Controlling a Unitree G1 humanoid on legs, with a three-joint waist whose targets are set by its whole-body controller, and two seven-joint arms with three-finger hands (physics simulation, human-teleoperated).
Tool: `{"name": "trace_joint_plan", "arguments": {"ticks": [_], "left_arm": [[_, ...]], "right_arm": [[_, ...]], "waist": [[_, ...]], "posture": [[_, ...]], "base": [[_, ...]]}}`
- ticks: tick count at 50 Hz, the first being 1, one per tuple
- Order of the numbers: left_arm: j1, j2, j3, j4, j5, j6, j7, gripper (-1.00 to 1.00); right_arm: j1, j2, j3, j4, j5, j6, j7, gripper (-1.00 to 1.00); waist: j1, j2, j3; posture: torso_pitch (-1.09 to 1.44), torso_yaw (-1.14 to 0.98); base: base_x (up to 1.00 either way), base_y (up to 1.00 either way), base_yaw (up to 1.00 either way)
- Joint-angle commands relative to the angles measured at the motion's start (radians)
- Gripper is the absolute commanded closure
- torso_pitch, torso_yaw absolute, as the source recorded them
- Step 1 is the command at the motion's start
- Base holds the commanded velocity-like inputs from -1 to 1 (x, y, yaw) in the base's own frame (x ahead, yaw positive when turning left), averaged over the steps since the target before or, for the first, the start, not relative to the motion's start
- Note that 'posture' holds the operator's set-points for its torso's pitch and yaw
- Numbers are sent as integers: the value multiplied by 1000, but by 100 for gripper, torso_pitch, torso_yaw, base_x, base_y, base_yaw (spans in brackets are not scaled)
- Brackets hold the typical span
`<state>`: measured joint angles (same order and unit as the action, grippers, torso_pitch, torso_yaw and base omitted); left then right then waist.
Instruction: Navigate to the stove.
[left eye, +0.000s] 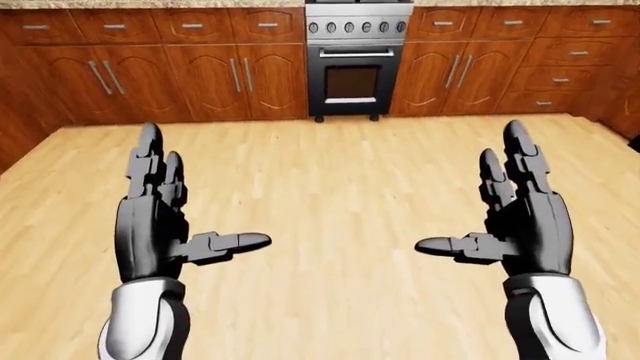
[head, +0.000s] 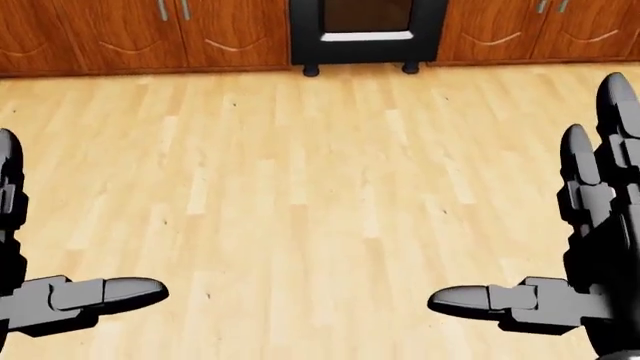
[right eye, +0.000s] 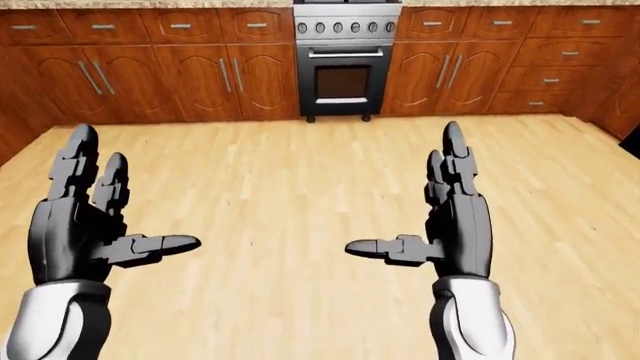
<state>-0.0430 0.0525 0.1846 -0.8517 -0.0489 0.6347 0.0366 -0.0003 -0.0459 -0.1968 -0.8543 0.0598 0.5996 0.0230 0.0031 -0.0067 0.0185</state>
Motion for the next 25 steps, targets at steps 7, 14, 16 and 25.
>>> {"name": "trace_joint_plan", "arguments": {"ticks": [7, 14, 16, 25], "left_arm": [[-13, 4, 1, -32, -1, -32, 1, -100], [-19, 5, -1, -28, 1, -31, 1, -100], [-19, 5, -3, -24, 2, -34, 1, -100], [-17, 4, -1, -41, 0, -19, 1, -100]], "right_arm": [[-11, -3, -2, -25, 3, -28, 2, -100], [-22, -6, -5, -25, 8, -18, -2, -100], [-25, -7, -4, -28, 9, -11, -4, -100], [-18, -6, -7, -21, 9, -14, -6, -100]], "waist": [[1, 21, 13], [2, -22, 16], [3, -39, 22], [-6, 72, 19]], "posture": [[0, 0], [0, 0], [0, 0], [0, 0]], "base": [[17, -6, 0], [25, -11, 0], [29, -15, 0], [29, -15, 0]]}}
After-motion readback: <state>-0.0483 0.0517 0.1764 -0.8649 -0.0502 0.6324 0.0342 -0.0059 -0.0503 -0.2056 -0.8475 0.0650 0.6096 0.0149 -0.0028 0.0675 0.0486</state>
